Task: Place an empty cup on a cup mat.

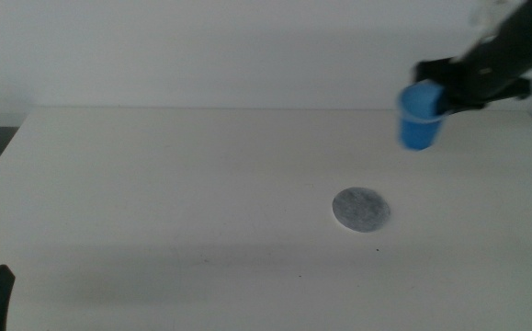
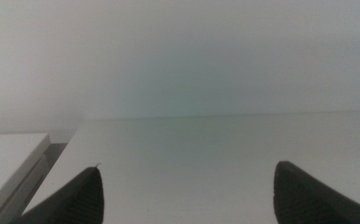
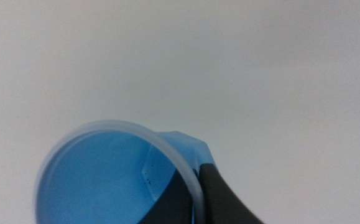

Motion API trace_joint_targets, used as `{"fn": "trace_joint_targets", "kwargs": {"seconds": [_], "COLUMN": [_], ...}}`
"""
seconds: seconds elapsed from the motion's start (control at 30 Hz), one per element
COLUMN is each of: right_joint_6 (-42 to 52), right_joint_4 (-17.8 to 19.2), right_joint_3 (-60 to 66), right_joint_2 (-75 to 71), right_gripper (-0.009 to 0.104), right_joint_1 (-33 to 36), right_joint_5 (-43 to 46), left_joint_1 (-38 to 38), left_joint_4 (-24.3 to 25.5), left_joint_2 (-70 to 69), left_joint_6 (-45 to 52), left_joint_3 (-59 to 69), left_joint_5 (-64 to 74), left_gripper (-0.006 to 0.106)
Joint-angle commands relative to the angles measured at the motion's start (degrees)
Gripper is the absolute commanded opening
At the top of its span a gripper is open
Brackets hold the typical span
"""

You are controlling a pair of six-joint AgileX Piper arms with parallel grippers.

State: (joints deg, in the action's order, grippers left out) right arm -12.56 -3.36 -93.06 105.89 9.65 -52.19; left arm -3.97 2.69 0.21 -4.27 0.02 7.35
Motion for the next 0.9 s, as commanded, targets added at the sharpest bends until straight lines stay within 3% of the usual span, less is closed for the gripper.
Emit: {"fn": "trace_joint_targets", "kwargs": {"seconds": [0.0,0.23,0.87], "right_joint_6": [0.4,0.0,-0.8], "right_joint_4": [-0.3,-0.8,-1.1], "right_joint_3": [-0.7,-0.7,-0.7], "right_joint_2": [1.1,6.0,11.2], "right_gripper": [-0.001,-0.001,-0.001], "right_joint_1": [3.3,8.9,9.2], "right_joint_5": [-0.7,-0.7,-1.6], "left_joint_1": [-0.1,-0.1,-0.1], "left_joint_4": [-0.1,-0.1,-0.1], "left_joint_2": [-0.2,-0.2,-0.2], "left_joint_6": [-0.2,-0.2,-0.2], "left_joint_3": [0.0,0.0,0.0], "left_joint_5": [-0.7,-0.7,-0.7], "left_gripper": [0.094,0.094,0.094]}}
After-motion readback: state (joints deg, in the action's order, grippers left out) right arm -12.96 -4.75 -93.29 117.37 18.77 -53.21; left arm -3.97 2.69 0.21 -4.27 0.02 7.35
